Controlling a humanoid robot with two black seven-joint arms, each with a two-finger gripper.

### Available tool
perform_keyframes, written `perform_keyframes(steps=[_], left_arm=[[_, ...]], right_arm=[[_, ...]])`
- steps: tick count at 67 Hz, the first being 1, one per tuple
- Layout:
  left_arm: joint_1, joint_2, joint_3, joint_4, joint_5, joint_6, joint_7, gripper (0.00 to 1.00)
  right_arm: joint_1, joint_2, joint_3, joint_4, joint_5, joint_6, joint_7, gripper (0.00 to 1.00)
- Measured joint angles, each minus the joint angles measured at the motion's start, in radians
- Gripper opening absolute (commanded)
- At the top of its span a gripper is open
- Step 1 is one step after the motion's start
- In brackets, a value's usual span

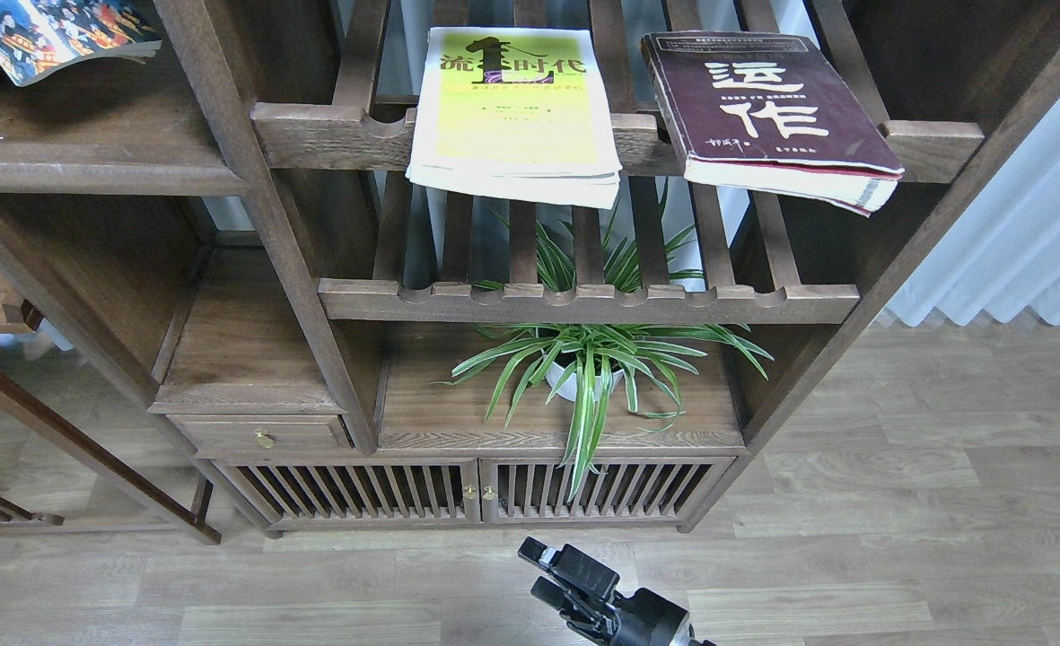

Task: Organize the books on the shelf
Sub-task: 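Lay the blue book on the upper shelf and withdraw the left gripper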

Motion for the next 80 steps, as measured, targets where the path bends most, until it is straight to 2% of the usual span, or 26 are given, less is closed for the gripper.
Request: perform_keyframes(steps=[11, 33, 61, 80], left_arm=[[-0.014, -0.005, 0.007, -0.003, 0.002, 0.0, 0.0, 0.99], [-0.028, -0.007, -0.012, -0.044, -0.004, 0.0, 0.0, 1.0], [-0.03, -0.008, -0.075, -0.3, -0.005, 0.0, 0.0, 1.0], [-0.03, 0.001, -0.145, -0.371, -0.006, 0.0, 0.0, 1.0]], right_arm=[[0.0, 0.0, -0.001, 0.0, 0.0, 0.0, 0.0, 1.0], [0.0, 0.0, -0.002, 0.0, -0.001, 0.0, 0.0, 1.0], [0.001, 0.0, -0.003, -0.002, -0.002, 0.0, 0.0, 1.0], [0.001, 0.0, -0.004, -0.016, -0.002, 0.0, 0.0, 1.0]])
